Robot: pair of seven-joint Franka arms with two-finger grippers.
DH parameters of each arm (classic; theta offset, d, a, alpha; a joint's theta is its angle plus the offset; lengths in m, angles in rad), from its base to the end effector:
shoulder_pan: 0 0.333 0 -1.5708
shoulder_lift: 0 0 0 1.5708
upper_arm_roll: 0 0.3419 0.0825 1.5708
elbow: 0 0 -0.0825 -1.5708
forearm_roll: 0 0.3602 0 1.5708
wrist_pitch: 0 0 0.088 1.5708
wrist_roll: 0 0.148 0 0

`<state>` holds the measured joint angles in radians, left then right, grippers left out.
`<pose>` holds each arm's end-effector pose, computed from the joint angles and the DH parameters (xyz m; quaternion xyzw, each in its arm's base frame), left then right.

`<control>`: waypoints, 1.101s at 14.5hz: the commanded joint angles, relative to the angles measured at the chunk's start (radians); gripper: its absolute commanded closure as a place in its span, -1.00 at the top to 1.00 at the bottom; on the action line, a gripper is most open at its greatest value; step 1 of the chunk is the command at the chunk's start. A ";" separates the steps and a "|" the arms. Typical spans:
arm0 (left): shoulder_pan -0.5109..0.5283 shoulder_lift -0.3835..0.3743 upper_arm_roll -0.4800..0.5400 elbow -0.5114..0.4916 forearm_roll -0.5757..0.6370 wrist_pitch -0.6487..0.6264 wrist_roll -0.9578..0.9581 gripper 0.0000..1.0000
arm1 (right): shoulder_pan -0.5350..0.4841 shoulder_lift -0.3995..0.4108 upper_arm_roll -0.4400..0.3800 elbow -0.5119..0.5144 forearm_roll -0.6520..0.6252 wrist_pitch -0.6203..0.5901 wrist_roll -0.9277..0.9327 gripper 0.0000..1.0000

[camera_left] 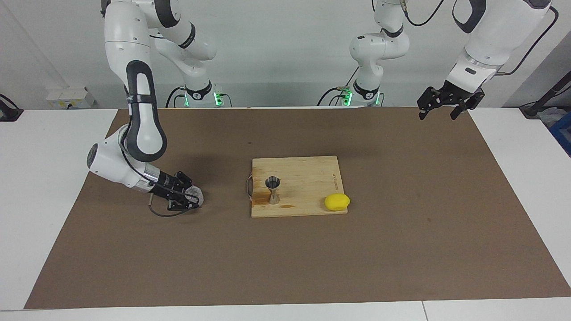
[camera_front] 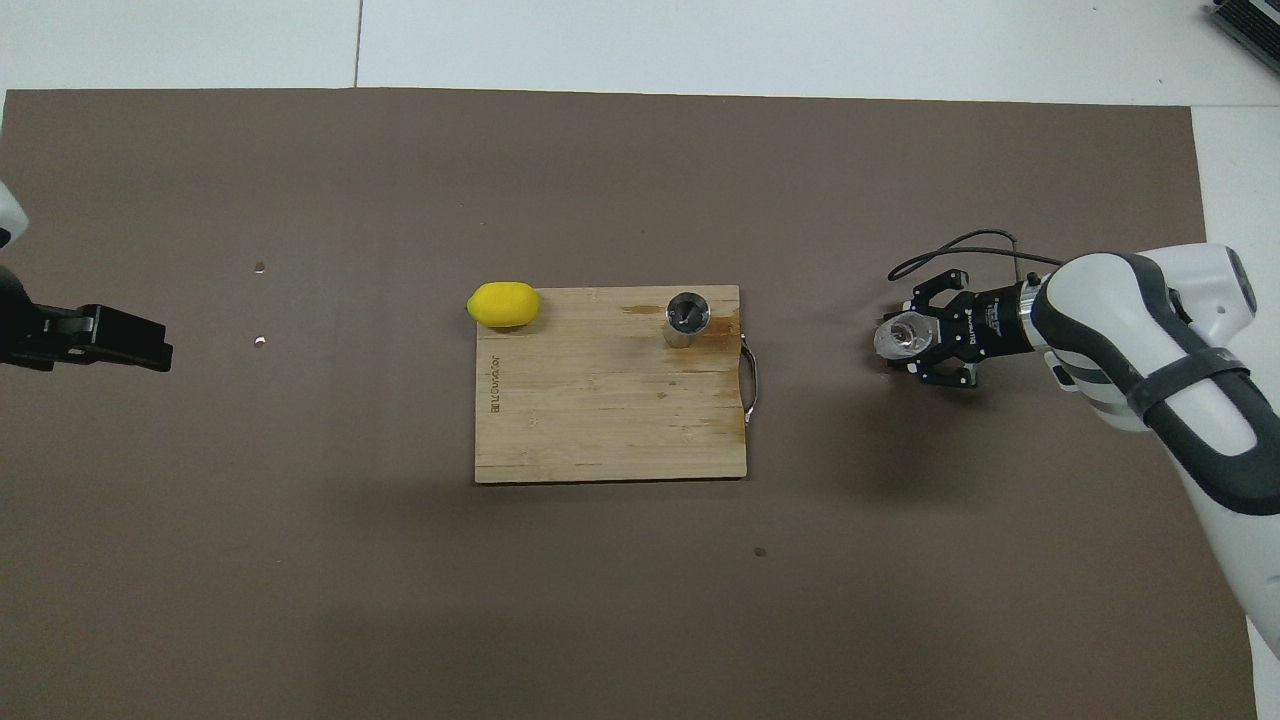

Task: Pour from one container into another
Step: 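Carry the clear cup with the right gripper back to its starting spot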

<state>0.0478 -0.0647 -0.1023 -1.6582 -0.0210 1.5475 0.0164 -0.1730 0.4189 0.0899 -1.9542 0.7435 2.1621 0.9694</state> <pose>0.5024 -0.0322 0.6018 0.9991 -0.0353 -0.0233 0.0068 0.5956 -0.0015 0.2633 -0.6780 0.6652 0.2177 0.2243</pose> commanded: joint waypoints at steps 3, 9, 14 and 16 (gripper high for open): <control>0.012 -0.032 -0.004 -0.038 -0.008 0.022 0.010 1.00 | -0.010 -0.067 0.005 -0.040 0.017 0.027 -0.035 0.94; 0.012 -0.032 -0.004 -0.038 -0.008 0.022 0.010 1.00 | 0.006 -0.198 0.005 -0.043 -0.178 0.009 -0.034 0.98; 0.012 -0.032 -0.004 -0.037 -0.008 0.022 0.011 1.00 | 0.093 -0.245 0.008 -0.034 -0.422 -0.048 -0.107 0.98; 0.012 -0.032 -0.004 -0.038 -0.008 0.022 0.011 1.00 | 0.141 -0.258 0.008 -0.032 -0.521 -0.053 -0.283 0.98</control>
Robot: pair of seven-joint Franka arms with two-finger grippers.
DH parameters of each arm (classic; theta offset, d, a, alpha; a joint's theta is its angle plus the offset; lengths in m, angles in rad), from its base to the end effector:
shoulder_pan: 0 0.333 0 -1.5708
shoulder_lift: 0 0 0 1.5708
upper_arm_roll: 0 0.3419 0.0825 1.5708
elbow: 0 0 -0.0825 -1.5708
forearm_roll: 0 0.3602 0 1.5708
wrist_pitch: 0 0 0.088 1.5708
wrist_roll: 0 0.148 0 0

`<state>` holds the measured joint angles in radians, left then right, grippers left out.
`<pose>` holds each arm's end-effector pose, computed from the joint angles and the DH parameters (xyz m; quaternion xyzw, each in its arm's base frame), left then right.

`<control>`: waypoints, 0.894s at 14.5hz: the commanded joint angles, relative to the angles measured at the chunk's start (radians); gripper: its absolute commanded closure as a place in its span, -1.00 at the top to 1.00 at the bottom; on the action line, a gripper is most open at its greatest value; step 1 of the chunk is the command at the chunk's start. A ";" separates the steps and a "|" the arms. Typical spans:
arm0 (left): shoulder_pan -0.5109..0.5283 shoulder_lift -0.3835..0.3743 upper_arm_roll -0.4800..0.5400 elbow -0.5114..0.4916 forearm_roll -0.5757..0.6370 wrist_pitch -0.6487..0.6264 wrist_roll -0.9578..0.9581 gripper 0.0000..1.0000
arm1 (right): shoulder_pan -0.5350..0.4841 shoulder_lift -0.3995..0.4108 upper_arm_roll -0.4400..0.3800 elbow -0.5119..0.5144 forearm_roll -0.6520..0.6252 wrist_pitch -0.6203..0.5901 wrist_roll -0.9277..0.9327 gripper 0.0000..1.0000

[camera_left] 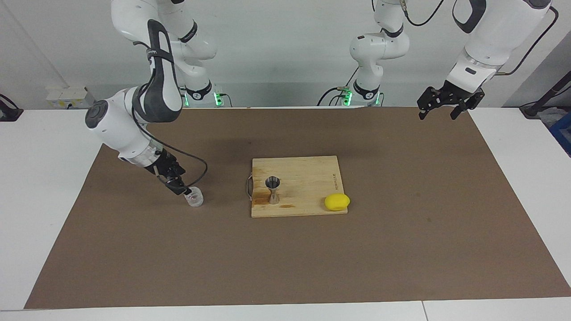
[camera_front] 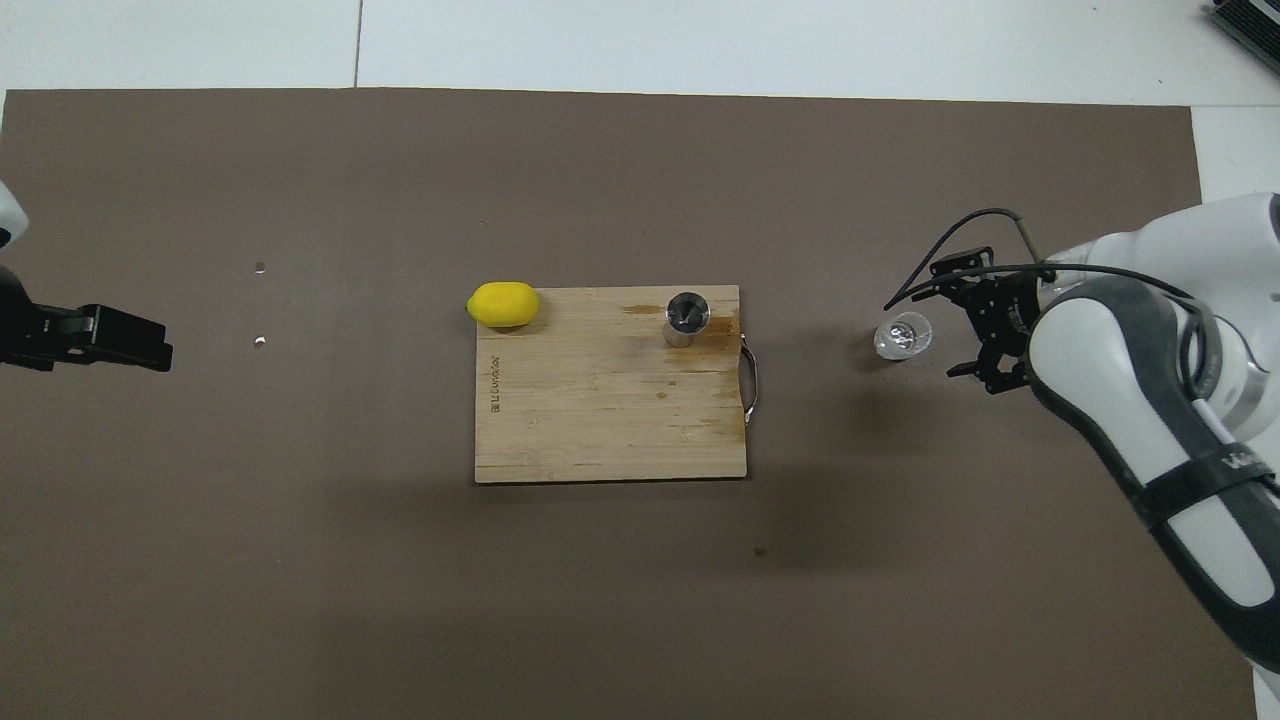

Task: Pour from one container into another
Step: 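Lower the clear cup onto the table and open the right gripper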

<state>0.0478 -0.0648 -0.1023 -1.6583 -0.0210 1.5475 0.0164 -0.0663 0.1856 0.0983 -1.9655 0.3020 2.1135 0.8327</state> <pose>0.5024 -0.0322 0.6018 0.9991 -0.0353 -0.0233 0.0068 0.5740 0.0408 0.3781 -0.8777 0.4591 0.0742 0.1159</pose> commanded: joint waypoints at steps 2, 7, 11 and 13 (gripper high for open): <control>0.012 -0.032 -0.004 -0.038 -0.008 0.022 0.011 1.00 | 0.069 -0.037 0.000 -0.016 -0.189 -0.004 -0.295 0.98; 0.012 -0.032 -0.004 -0.038 -0.008 0.022 0.011 1.00 | 0.125 -0.103 0.007 0.022 -0.339 -0.033 -0.363 0.98; 0.012 -0.032 -0.004 -0.038 -0.008 0.022 0.011 1.00 | 0.118 -0.127 0.004 0.178 -0.339 -0.226 -0.422 0.98; 0.012 -0.032 -0.004 -0.038 -0.008 0.022 0.011 1.00 | 0.112 -0.127 0.001 0.261 -0.340 -0.318 -0.457 0.98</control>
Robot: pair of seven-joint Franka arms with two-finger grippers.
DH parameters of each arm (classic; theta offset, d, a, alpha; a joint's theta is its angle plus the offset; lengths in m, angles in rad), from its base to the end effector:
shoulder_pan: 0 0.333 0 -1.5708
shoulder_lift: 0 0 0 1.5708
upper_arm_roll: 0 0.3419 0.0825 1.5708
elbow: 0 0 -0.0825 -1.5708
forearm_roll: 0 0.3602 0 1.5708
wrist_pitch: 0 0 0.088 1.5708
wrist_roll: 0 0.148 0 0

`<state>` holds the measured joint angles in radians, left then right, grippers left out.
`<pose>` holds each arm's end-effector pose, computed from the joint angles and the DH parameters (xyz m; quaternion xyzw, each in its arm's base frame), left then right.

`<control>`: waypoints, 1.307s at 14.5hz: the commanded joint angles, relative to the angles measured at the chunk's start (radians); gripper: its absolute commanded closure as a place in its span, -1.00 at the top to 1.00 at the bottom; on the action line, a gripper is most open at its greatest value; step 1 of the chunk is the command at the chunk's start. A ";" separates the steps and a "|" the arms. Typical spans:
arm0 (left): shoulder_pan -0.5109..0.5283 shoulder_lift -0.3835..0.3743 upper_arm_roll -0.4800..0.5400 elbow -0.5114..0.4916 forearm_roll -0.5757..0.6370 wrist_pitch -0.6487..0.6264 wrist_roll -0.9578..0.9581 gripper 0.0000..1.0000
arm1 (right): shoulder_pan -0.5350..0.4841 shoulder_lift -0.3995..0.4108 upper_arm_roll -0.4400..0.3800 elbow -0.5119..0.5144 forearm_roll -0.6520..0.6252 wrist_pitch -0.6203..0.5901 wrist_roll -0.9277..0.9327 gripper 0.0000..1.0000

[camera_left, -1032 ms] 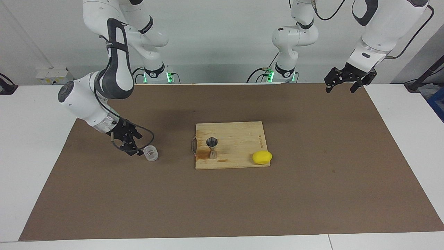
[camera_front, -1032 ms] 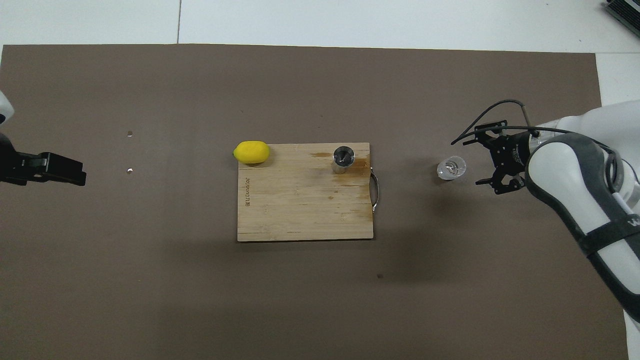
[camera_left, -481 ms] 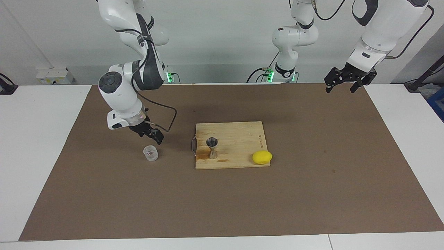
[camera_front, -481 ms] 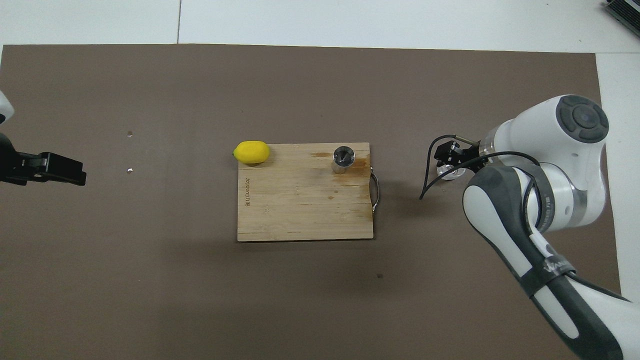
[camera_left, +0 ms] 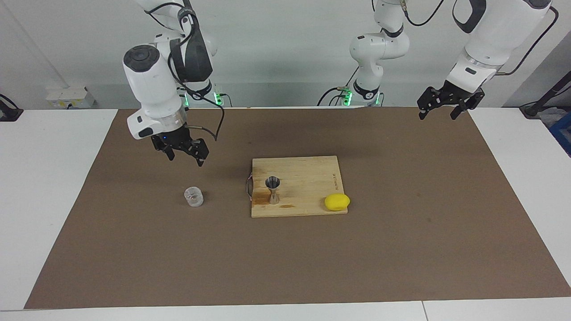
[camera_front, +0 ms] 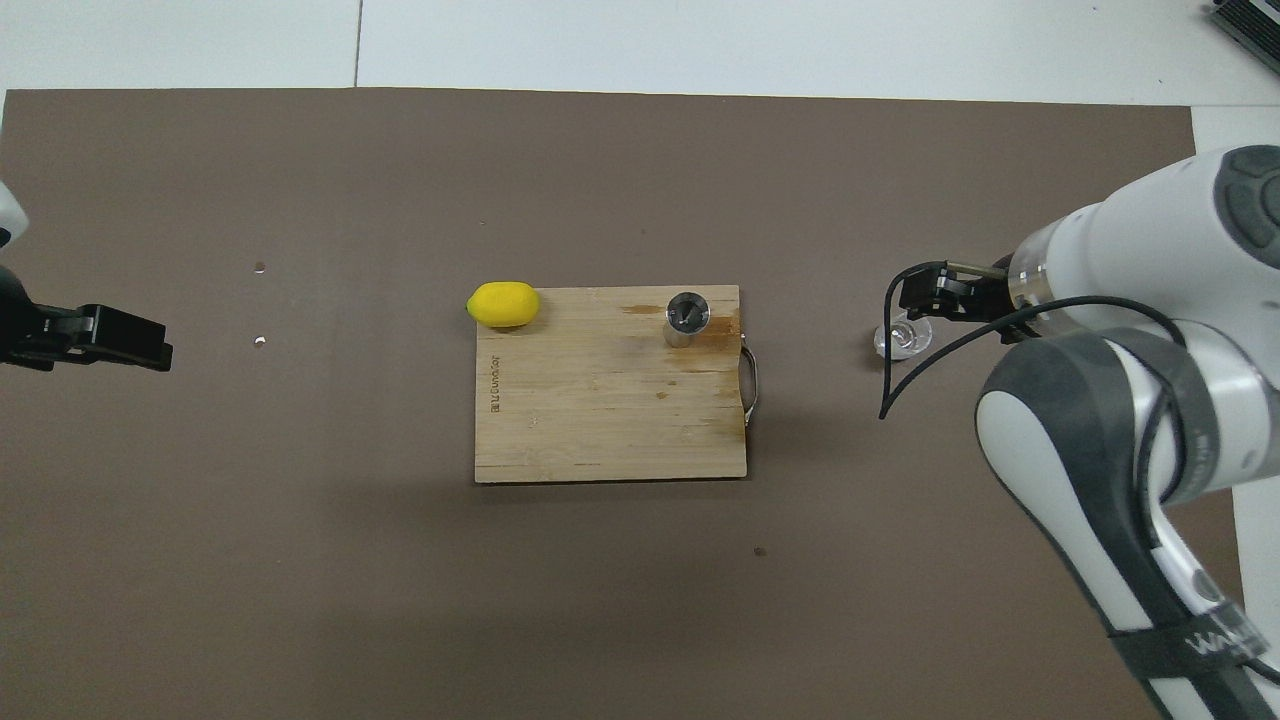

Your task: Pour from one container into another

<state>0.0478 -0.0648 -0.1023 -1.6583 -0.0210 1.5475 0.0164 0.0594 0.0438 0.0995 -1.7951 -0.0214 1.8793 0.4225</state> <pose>0.5024 -0.0322 0.6018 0.9991 -0.0353 -0.0233 0.0068 0.5539 0.0855 0.5109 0.9915 -0.1285 0.0218 0.0019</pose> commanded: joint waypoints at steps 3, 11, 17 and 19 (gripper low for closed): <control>0.012 -0.032 -0.004 -0.038 -0.008 0.022 0.011 1.00 | -0.018 0.016 -0.003 0.207 -0.017 -0.184 -0.099 0.98; 0.012 -0.032 -0.004 -0.038 -0.008 0.022 0.011 1.00 | -0.035 -0.045 -0.003 0.204 -0.015 -0.321 -0.223 0.98; 0.012 -0.032 -0.004 -0.038 -0.008 0.022 0.010 1.00 | -0.039 -0.048 -0.003 0.198 0.004 -0.321 -0.229 0.98; 0.012 -0.032 -0.004 -0.038 -0.008 0.022 0.011 1.00 | -0.033 -0.048 -0.001 0.194 0.003 -0.321 -0.231 0.98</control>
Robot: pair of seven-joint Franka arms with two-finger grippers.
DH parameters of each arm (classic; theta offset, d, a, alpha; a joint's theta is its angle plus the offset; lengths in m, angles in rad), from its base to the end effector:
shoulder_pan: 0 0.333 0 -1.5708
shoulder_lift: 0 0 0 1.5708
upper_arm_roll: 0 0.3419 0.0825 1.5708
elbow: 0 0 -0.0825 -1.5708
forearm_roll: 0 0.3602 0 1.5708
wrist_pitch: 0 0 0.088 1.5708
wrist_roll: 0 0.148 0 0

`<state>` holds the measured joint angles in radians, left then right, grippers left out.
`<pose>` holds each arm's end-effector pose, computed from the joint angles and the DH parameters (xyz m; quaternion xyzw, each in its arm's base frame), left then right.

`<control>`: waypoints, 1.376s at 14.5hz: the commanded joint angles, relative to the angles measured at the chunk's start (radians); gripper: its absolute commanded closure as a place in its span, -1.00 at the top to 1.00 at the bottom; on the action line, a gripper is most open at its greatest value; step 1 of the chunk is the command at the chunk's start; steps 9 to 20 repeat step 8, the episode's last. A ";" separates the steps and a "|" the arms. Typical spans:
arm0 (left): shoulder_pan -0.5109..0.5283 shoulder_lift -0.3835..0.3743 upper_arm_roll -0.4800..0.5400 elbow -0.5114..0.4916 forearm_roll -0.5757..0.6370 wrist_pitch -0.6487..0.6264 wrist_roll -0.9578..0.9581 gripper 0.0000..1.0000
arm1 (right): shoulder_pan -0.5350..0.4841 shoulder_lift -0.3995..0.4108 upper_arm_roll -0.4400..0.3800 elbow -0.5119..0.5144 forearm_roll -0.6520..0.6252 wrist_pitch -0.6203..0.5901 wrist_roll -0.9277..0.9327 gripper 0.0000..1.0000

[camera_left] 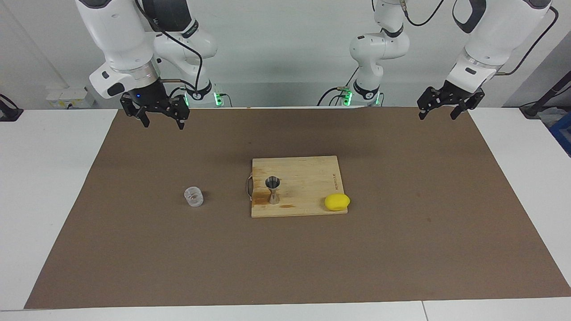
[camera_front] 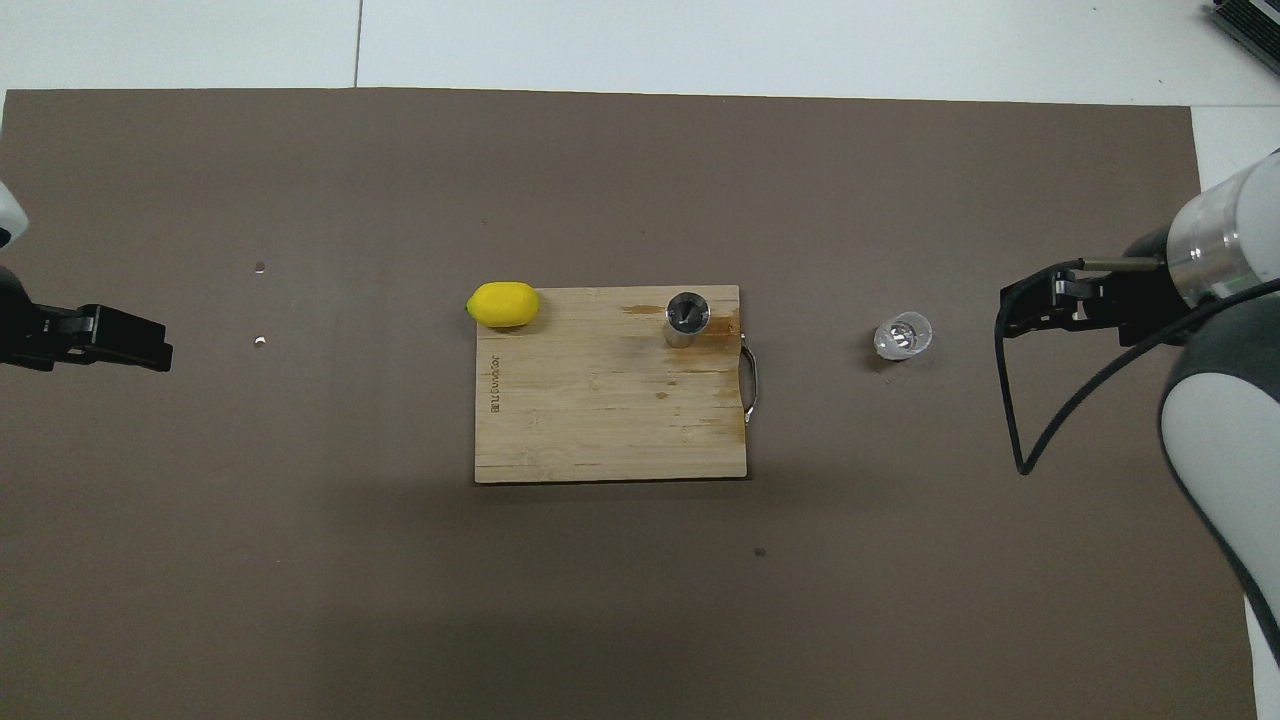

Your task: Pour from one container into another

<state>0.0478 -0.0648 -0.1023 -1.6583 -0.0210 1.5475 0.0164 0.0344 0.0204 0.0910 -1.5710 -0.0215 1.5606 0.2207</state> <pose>0.5024 -0.0322 0.6018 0.9991 -0.0353 -0.0233 0.0068 0.5309 0.0632 0.5976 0.9987 -0.0476 -0.0134 0.0123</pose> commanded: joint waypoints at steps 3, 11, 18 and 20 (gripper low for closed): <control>0.012 -0.032 -0.004 -0.038 -0.008 0.022 0.010 1.00 | -0.008 -0.027 0.006 -0.030 0.003 -0.002 -0.015 0.98; 0.012 -0.032 -0.004 -0.038 -0.008 0.020 0.011 1.00 | -0.007 -0.027 0.006 -0.033 0.005 -0.002 -0.015 0.98; 0.012 -0.032 -0.004 -0.038 -0.008 0.020 0.011 1.00 | -0.007 -0.027 0.006 -0.033 0.005 -0.002 -0.015 0.98; 0.012 -0.032 -0.004 -0.038 -0.008 0.020 0.011 1.00 | -0.007 -0.027 0.006 -0.033 0.005 -0.002 -0.015 0.98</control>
